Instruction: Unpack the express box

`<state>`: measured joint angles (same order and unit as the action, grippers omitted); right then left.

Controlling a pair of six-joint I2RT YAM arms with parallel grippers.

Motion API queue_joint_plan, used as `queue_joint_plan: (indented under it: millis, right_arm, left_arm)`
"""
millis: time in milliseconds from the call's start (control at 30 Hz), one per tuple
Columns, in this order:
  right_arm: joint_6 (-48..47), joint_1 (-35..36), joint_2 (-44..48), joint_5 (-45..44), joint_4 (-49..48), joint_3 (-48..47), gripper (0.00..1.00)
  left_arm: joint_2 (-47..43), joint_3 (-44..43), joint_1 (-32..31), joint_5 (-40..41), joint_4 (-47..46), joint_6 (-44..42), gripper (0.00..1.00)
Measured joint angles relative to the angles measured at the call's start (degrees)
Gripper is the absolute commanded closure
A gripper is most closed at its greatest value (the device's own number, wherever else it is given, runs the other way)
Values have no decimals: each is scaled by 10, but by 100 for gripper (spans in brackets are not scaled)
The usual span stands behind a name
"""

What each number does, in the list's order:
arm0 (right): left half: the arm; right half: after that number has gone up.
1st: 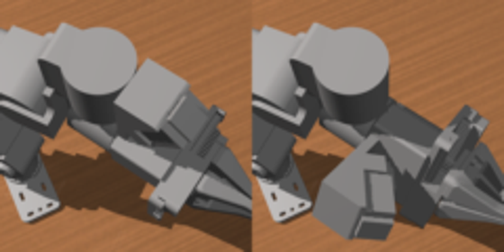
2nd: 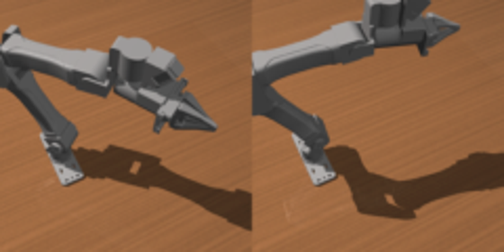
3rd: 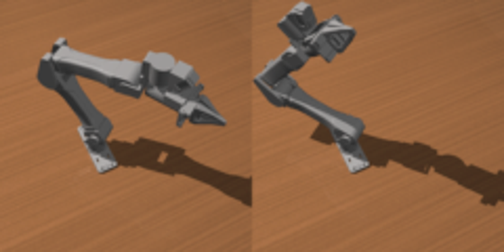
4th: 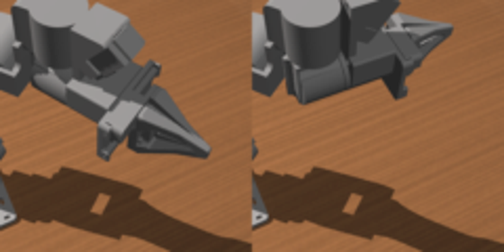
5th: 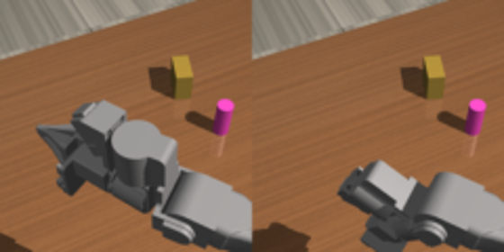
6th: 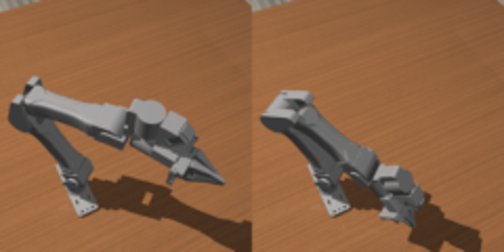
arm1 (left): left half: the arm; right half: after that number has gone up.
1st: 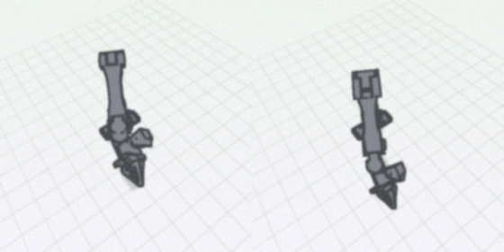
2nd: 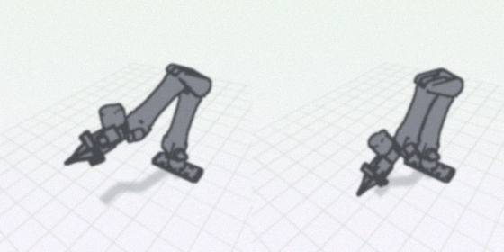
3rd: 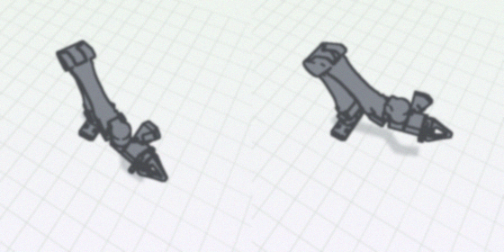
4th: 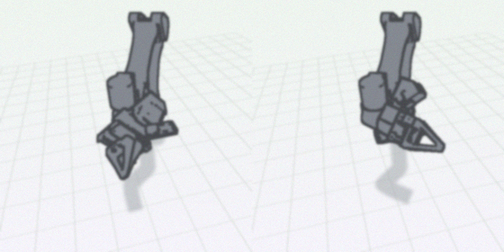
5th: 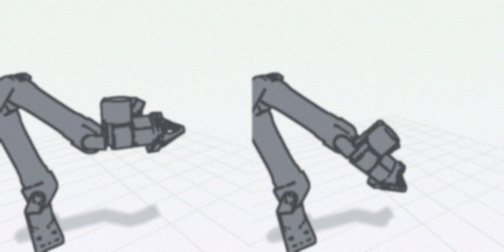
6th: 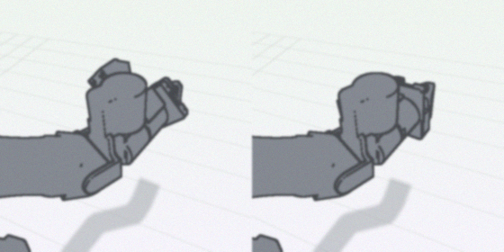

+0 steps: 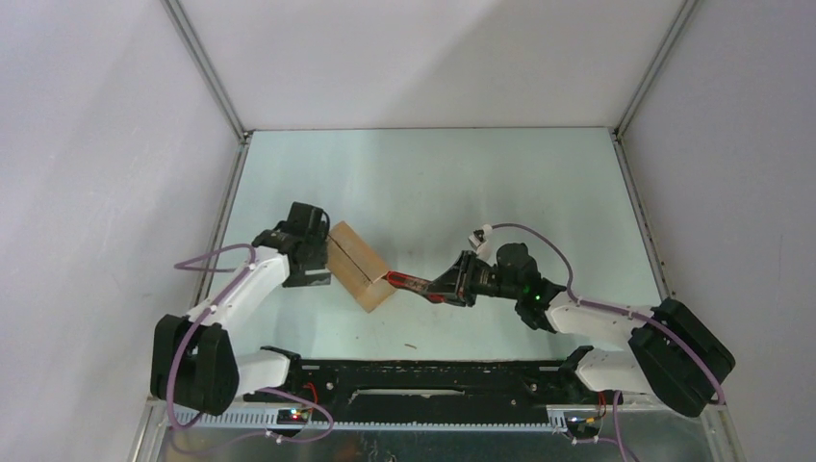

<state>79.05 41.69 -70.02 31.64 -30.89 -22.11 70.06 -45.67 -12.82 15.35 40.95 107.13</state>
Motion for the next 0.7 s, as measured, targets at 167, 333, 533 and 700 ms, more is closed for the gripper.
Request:
queue_joint_plan:
  millis: [167,333,533,700]
  right_arm:
    - [0,12,-20,-4,-14,-6,100]
    - [-1,14,-24,-1,-19,-7,100]
    - [-16,2,-10,3,14,-10,100]
    - [-32,-19,-6,18,35,-11,100]
  left_arm:
    - [1,0,-35,5,3,30,0]
    - [2,0,-43,20,8,45,0]
    - [7,-12,-40,15,21,18,0]
    - [20,-33,-24,-9,29,-56,0]
